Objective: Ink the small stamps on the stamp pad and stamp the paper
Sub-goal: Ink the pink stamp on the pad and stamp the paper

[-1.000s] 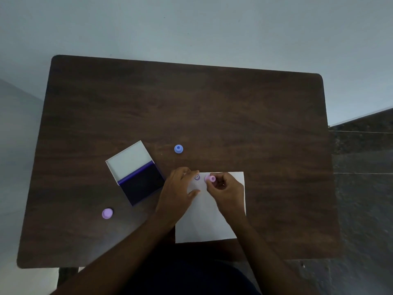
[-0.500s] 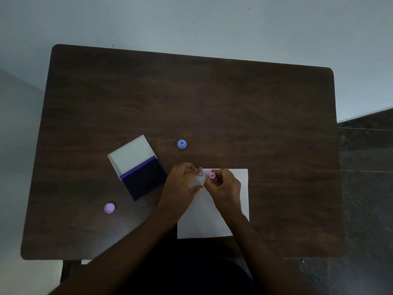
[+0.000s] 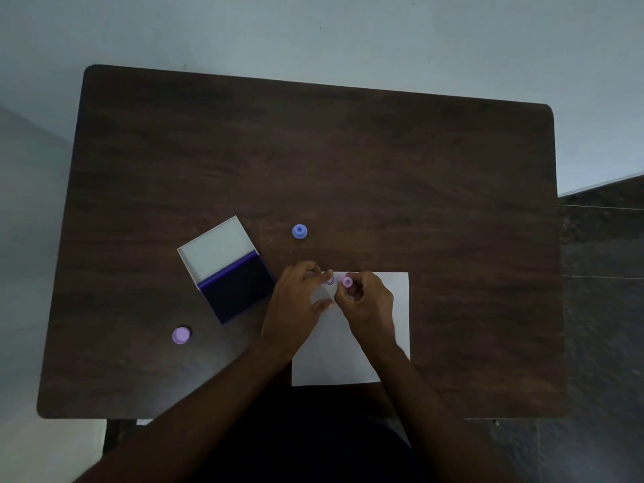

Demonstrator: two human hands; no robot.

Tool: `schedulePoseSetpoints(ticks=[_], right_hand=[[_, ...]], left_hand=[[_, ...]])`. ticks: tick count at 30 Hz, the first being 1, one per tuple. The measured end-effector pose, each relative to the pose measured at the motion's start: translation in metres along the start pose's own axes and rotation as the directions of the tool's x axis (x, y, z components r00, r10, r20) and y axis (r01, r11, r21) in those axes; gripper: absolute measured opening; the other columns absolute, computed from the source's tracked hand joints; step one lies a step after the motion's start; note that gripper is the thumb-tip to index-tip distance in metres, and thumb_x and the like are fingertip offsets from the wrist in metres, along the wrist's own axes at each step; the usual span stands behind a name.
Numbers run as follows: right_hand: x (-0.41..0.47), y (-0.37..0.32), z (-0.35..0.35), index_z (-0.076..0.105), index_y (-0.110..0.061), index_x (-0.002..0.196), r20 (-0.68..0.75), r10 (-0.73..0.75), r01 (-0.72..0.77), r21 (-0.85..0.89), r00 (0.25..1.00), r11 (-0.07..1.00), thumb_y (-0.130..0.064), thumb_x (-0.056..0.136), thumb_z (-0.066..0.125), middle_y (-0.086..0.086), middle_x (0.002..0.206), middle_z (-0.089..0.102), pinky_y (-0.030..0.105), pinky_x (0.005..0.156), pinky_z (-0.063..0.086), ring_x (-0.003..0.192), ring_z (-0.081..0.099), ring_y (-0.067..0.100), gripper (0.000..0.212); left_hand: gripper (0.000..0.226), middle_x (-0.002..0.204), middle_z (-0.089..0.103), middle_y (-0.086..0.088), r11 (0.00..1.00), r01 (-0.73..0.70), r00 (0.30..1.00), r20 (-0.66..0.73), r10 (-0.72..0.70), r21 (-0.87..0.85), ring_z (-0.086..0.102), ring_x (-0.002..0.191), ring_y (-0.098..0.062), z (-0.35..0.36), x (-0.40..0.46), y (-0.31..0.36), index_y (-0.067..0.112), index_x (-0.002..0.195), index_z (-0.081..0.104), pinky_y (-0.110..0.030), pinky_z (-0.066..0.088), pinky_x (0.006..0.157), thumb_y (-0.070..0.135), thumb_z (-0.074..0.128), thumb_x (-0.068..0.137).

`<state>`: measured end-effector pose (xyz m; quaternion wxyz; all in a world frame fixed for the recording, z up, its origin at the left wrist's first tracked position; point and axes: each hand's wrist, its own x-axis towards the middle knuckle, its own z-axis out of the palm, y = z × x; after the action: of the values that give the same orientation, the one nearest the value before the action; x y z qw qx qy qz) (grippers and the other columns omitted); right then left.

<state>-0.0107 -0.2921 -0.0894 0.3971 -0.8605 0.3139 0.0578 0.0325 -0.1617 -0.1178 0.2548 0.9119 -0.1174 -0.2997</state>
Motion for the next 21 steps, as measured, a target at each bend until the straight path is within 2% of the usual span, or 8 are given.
schedulePoseSetpoints(ticks=[5, 7, 10, 13, 14, 17, 19, 21], right_hand=[[0.008, -0.007, 0.003, 0.06, -0.011, 0.088, 0.135, 0.134, -0.124, -0.085, 0.982, 0.989, -0.035, 0.091, 0.057, 0.01, 0.093, 0.068, 0.022, 0.071, 0.04, 0.074, 0.051, 0.009, 0.025], [0.011, -0.011, 0.002, 0.059, -0.013, 0.09, 0.182, 0.165, -0.141, -0.135, 0.969, 0.981, -0.036, 0.089, 0.058, 0.009, 0.097, 0.068, 0.024, 0.074, 0.042, 0.077, 0.053, 0.011, 0.023], [0.011, -0.021, 0.003, 0.061, -0.008, 0.103, 0.205, 0.118, -0.069, -0.232, 0.972, 0.97, -0.032, 0.088, 0.06, 0.011, 0.105, 0.066, 0.029, 0.085, 0.046, 0.092, 0.061, 0.022, 0.029], [0.013, -0.028, 0.002, 0.061, -0.006, 0.106, 0.212, 0.096, -0.036, -0.269, 0.973, 0.962, -0.03, 0.088, 0.061, 0.013, 0.109, 0.066, 0.031, 0.088, 0.046, 0.098, 0.061, 0.025, 0.03], [0.014, -0.03, 0.002, 0.06, -0.007, 0.108, 0.231, 0.114, -0.044, -0.286, 0.966, 0.957, -0.032, 0.089, 0.06, 0.012, 0.112, 0.065, 0.031, 0.09, 0.045, 0.101, 0.06, 0.025, 0.032], [0.017, -0.03, 0.0, 0.057, -0.009, 0.113, 0.257, 0.169, -0.087, -0.304, 0.951, 0.949, -0.038, 0.088, 0.06, 0.01, 0.117, 0.063, 0.031, 0.094, 0.043, 0.106, 0.058, 0.024, 0.038], [0.016, -0.032, 0.0, 0.057, -0.009, 0.113, 0.246, 0.182, -0.105, -0.295, 0.952, 0.95, -0.039, 0.088, 0.06, 0.01, 0.117, 0.063, 0.032, 0.093, 0.044, 0.106, 0.058, 0.024, 0.039], [0.015, -0.033, 0.0, 0.057, -0.01, 0.112, 0.245, 0.187, -0.107, -0.308, 0.951, 0.946, -0.04, 0.088, 0.06, 0.01, 0.116, 0.063, 0.032, 0.092, 0.044, 0.105, 0.058, 0.024, 0.039]], left_hand=[[0.052, 0.126, 0.06, -0.008, 0.993, -0.112, 0.981, -0.153, 0.118, 0.045, 0.052, 0.116, -0.024, -0.008, -0.004, 0.003, 0.017, 0.119, 0.064, -0.026, 0.029, 0.094, 0.03, 0.08, 0.072], [0.052, 0.123, 0.061, -0.01, 0.995, -0.096, 0.987, -0.129, 0.099, 0.027, 0.054, 0.113, -0.026, -0.006, -0.004, 0.003, 0.015, 0.116, 0.066, -0.028, 0.032, 0.092, 0.027, 0.083, 0.069], [0.052, 0.128, 0.058, -0.016, 0.997, -0.016, 0.998, -0.057, 0.012, -0.069, 0.052, 0.117, -0.031, -0.003, -0.005, 0.001, 0.009, 0.121, 0.062, -0.03, 0.028, 0.094, 0.022, 0.08, 0.073], [0.044, 0.131, 0.051, -0.003, 0.996, -0.047, 0.995, -0.09, 0.041, -0.071, 0.044, 0.121, -0.018, -0.001, -0.004, -0.004, 0.028, 0.121, 0.058, -0.024, 0.032, 0.094, 0.035, 0.07, 0.079], [0.043, 0.13, 0.052, -0.003, 0.996, -0.042, 0.995, -0.095, 0.034, -0.078, 0.045, 0.12, -0.018, 0.001, -0.005, -0.006, 0.028, 0.119, 0.059, -0.024, 0.031, 0.094, 0.035, 0.07, 0.078], [0.049, 0.129, 0.055, -0.019, 0.988, 0.072, 0.997, 0.007, -0.072, -0.134, 0.05, 0.119, -0.035, 0.008, -0.004, -0.004, 0.004, 0.122, 0.059, -0.032, 0.028, 0.097, 0.019, 0.075, 0.078], [0.05, 0.134, 0.052, -0.02, 0.983, 0.118, 0.993, 0.031, -0.115, -0.143, 0.048, 0.122, -0.035, 0.012, -0.001, -0.004, 0.003, 0.127, 0.054, -0.033, 0.03, 0.101, 0.017, 0.072, 0.082], [0.052, 0.145, 0.039, -0.015, 0.983, 0.15, 0.985, 0.104, -0.14, -0.103, 0.036, 0.133, -0.027, 0.012, -0.001, -0.004, 0.007, 0.137, 0.041, -0.03, 0.023, 0.109, 0.02, 0.061, 0.09]])
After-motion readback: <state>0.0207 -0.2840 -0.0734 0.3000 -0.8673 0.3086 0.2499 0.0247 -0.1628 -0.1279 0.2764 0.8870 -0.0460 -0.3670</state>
